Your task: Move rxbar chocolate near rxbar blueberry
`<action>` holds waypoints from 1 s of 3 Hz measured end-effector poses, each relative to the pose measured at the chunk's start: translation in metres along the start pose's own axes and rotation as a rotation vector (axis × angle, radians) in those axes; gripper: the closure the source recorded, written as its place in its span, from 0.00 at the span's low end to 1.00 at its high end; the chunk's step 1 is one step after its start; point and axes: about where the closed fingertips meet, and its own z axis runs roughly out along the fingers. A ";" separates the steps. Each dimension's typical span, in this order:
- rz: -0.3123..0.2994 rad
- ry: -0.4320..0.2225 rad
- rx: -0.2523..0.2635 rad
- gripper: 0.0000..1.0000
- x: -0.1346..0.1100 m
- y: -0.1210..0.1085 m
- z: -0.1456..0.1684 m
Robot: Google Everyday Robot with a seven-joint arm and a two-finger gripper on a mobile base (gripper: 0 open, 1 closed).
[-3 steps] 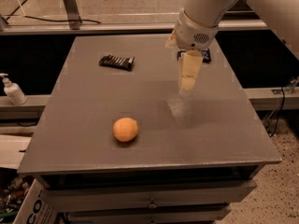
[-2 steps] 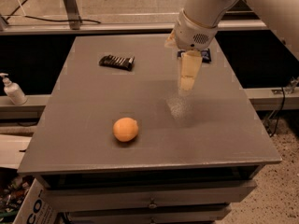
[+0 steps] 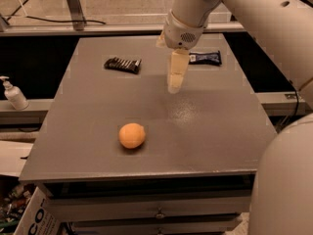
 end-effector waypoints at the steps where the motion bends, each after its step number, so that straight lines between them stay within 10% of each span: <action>1: 0.009 -0.003 0.003 0.00 -0.004 -0.029 0.015; 3: 0.069 -0.009 0.078 0.00 -0.001 -0.069 0.029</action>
Offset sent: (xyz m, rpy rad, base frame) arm 0.0829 0.0183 -0.0169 0.0134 -0.0218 -0.0715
